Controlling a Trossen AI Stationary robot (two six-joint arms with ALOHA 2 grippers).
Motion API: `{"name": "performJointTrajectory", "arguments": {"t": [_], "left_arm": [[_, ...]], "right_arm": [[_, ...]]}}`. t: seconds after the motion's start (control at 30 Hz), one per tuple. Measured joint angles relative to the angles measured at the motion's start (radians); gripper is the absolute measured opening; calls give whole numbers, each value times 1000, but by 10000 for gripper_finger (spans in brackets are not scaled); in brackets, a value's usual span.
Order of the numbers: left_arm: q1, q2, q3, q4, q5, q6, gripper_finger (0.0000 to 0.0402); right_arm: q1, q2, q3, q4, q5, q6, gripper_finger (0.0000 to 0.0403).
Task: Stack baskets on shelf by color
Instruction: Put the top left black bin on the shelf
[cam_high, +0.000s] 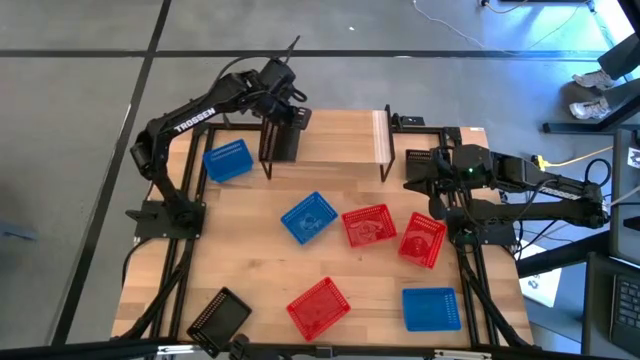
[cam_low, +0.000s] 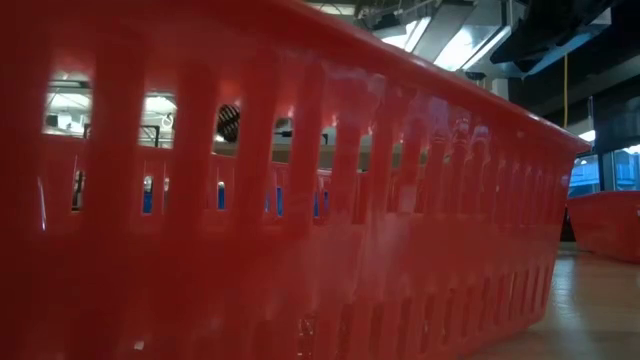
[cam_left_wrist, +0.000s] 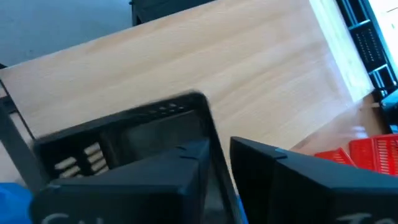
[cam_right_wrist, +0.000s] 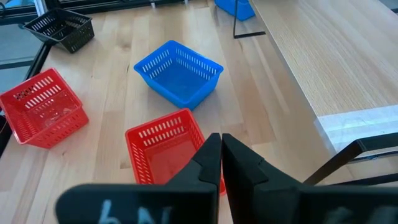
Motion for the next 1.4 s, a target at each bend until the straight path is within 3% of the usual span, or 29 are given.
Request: {"name": "performJointTrajectory", "arguments": {"t": [0.27, 0.5, 0.7, 0.8, 0.9, 1.07, 1.2, 1.4], "left_arm": [[4, 0, 0, 21, -45, 14, 68], [-14, -44, 58, 33, 9, 221, 67], [-167, -105, 98, -201, 222, 555, 67], [-269, -113, 93, -379, 240, 635, 67], [-358, -112, 36, -433, 240, 644, 67], [-431, -111, -127, -349, 227, 634, 67], [-436, -109, -258, -225, 117, 651, 67], [-417, -109, -299, -125, -15, 699, 67]], "right_arm": [[0, 0, 0, 0, -3, 0, 14], [0, 0, 0, 0, -3, 0, 14], [0, 0, 0, 1, -3, -1, 14], [0, 0, 0, 2, -3, -1, 14], [0, 0, 0, 2, -2, 0, 14], [0, 0, 0, 14, -2, -3, 14], [0, 0, 0, 19, -2, -3, 14], [0, 0, 0, 20, -2, -3, 14]]}}
